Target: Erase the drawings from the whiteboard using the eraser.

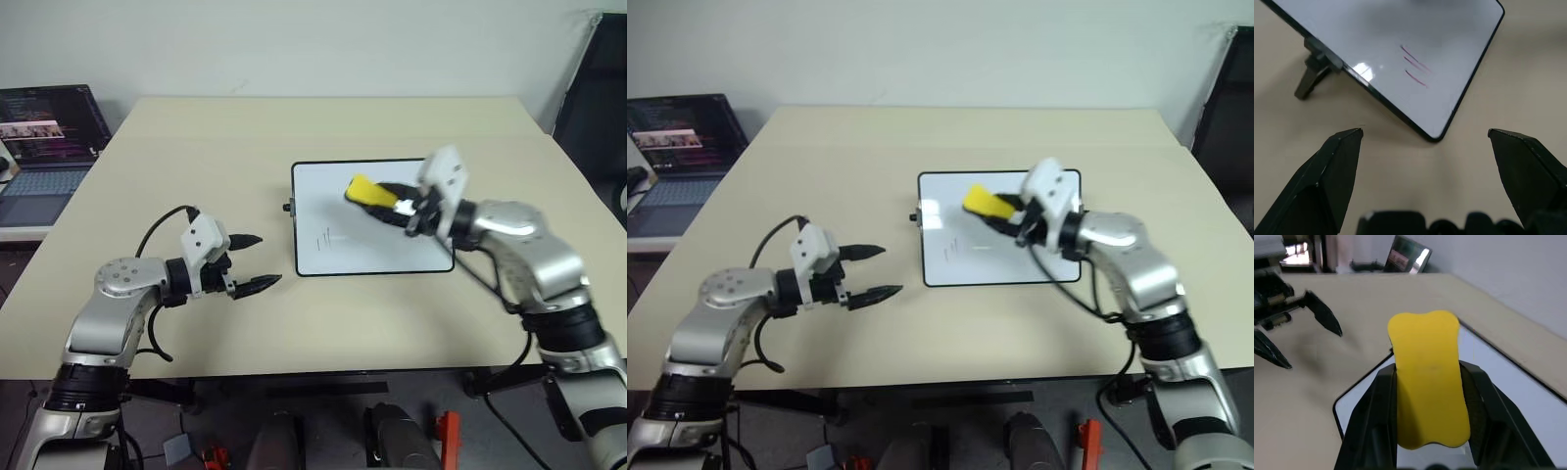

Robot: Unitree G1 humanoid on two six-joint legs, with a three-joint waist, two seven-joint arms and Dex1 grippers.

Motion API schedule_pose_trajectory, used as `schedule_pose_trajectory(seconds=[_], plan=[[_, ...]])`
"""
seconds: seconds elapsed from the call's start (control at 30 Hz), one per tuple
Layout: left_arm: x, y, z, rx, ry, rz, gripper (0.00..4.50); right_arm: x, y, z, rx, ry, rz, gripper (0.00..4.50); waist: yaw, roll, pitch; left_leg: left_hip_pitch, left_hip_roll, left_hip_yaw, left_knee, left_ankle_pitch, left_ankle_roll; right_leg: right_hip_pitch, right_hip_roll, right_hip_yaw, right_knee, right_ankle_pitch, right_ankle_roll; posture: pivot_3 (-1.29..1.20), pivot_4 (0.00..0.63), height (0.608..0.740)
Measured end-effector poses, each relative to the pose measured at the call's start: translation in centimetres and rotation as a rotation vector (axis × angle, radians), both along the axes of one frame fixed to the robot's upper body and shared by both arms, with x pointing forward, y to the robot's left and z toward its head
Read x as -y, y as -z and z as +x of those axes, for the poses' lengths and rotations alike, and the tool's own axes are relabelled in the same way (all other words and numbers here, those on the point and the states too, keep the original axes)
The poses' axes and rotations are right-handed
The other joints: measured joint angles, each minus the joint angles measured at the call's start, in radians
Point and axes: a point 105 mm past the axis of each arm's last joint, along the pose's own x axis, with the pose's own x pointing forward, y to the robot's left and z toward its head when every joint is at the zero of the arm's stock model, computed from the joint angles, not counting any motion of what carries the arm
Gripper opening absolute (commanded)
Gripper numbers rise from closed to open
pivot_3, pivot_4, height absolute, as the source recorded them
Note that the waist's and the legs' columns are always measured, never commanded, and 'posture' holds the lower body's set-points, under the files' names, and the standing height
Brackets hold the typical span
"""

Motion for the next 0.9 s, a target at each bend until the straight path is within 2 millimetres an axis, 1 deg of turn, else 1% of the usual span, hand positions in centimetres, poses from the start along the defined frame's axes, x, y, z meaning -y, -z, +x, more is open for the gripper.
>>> schedule_pose_trajectory(seconds=[0.07,0.17,0.23,0.4,0.47,0.53,0.6,0.63,0.77,0.9], plan=[[0.0,0.0,-0.1,0.016,0.004,0.002,4.50,-1.0,0.8,0.9,0.071,0.014,-0.036,1.38,0.006,0.000,0.000,0.000,0.000,0.000,0.000,0.000,0.000,0.000,0.000,0.000,0.000,0.001,-0.002,0.00,0.150,0.740],[-0.1,0.2,-0.2,0.032,0.003,0.014,4.50,-1.3,1.1,2.1,0.160,0.041,-0.070,1.38,0.012,0.000,0.000,-0.001,0.000,0.000,0.000,0.000,0.000,-0.001,0.000,0.000,0.000,0.001,-0.002,0.00,0.150,0.740],[0.0,0.2,-0.2,0.040,0.005,0.011,4.50,-1.4,1.6,2.4,0.189,0.040,-0.093,1.38,0.012,0.000,0.000,-0.001,0.000,0.000,0.000,0.000,0.000,-0.001,0.000,0.000,0.000,0.001,-0.002,0.00,0.150,0.740],[0.0,0.7,-0.6,0.022,0.009,0.004,4.50,-2.0,3.4,3.1,0.182,0.034,-0.130,1.38,0.007,0.000,0.000,0.000,0.000,0.000,0.000,0.000,0.000,-0.001,0.000,0.000,0.002,0.001,-0.003,0.00,0.150,0.740],[0.0,0.7,-0.6,0.022,0.012,0.004,4.50,-2.5,3.8,3.5,0.180,0.032,-0.134,1.38,0.000,0.000,0.000,0.000,0.000,0.000,0.000,0.000,0.000,-0.001,0.000,0.000,0.003,0.001,-0.003,0.00,0.150,0.740],[0.1,0.7,-0.6,0.022,0.013,0.003,4.50,-2.9,4.8,4.0,0.165,0.042,-0.148,1.38,-0.005,0.000,0.000,0.001,0.000,0.000,0.000,0.000,0.000,-0.001,0.000,0.000,0.003,0.001,-0.003,0.00,0.150,0.740],[0.0,0.7,-0.6,0.021,0.012,0.002,4.50,-3.4,5.3,4.0,0.177,0.028,-0.157,1.37,-0.007,0.000,0.000,0.001,0.000,0.000,0.000,0.000,0.000,-0.001,0.000,0.001,0.003,0.001,-0.003,0.00,0.150,0.740],[0.0,0.7,-0.6,0.021,0.013,0.002,4.50,-3.8,5.5,4.0,0.187,0.014,-0.172,1.37,-0.009,-0.001,0.000,0.002,0.000,0.001,0.000,0.000,0.000,0.000,0.000,0.001,0.003,0.001,-0.003,0.00,0.150,0.740],[0.1,0.7,-0.6,0.021,0.013,0.001,4.50,-4.7,7.6,3.1,0.186,-0.061,-0.251,1.37,-0.009,-0.002,-0.001,0.006,0.000,0.000,0.000,0.000,0.000,0.003,0.000,0.001,0.004,0.001,-0.003,0.00,0.150,0.740],[0.1,0.7,-0.4,0.022,0.007,-0.005,4.50,-5.3,11.4,0.4,0.082,-0.200,-0.324,1.37,-0.008,-0.005,-0.005,0.008,0.000,0.000,0.001,0.000,0.000,0.006,0.001,0.001,0.005,0.000,-0.002,0.00,0.150,0.740]])
